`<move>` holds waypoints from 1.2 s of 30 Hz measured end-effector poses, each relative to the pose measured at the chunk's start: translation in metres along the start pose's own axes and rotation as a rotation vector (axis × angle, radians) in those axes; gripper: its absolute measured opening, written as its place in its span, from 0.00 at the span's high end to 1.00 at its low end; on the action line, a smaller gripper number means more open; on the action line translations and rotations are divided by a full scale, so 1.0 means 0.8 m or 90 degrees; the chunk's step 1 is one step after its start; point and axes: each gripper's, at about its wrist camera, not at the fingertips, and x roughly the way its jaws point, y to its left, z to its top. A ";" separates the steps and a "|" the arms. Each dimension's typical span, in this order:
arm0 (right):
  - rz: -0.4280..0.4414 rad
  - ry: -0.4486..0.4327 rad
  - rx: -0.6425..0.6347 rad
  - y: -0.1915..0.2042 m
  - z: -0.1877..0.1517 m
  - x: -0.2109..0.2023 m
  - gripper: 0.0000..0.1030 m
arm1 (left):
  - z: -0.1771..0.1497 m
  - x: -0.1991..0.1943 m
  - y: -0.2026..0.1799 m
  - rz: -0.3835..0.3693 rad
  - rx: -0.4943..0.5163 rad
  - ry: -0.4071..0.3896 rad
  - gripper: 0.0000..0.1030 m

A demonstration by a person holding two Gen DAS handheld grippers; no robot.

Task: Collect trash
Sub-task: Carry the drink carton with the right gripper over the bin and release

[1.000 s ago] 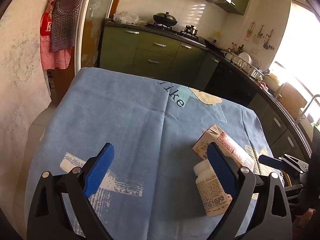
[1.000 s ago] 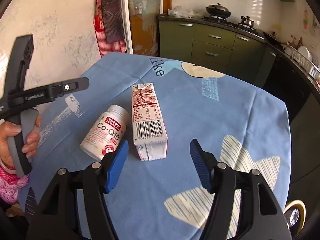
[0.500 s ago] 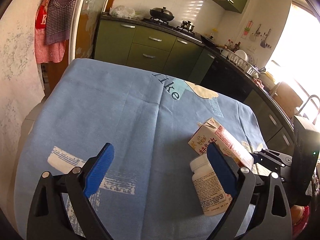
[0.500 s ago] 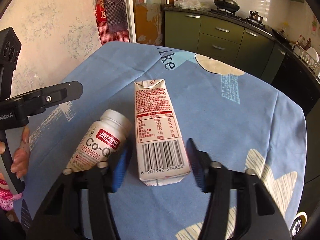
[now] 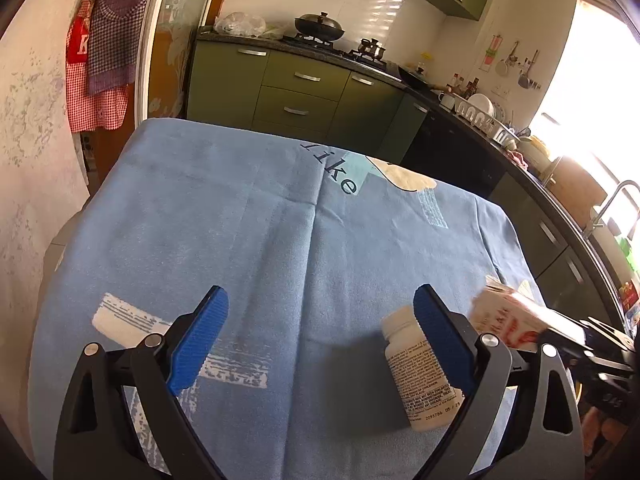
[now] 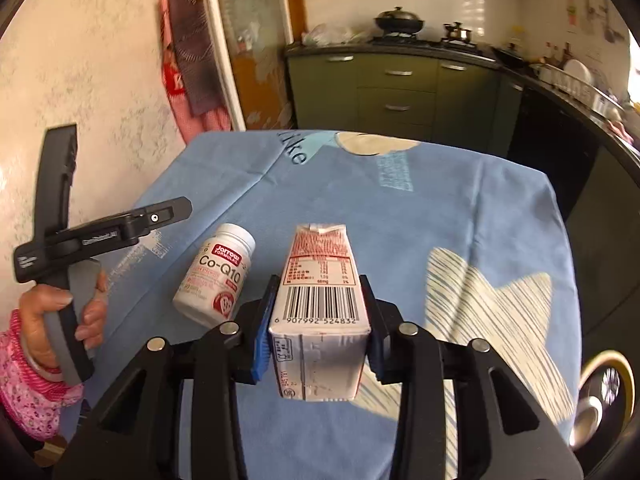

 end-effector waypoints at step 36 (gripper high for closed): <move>-0.479 -0.031 0.343 -0.293 -0.156 -0.180 0.34 | -0.007 -0.001 -0.021 0.010 0.050 -0.007 0.10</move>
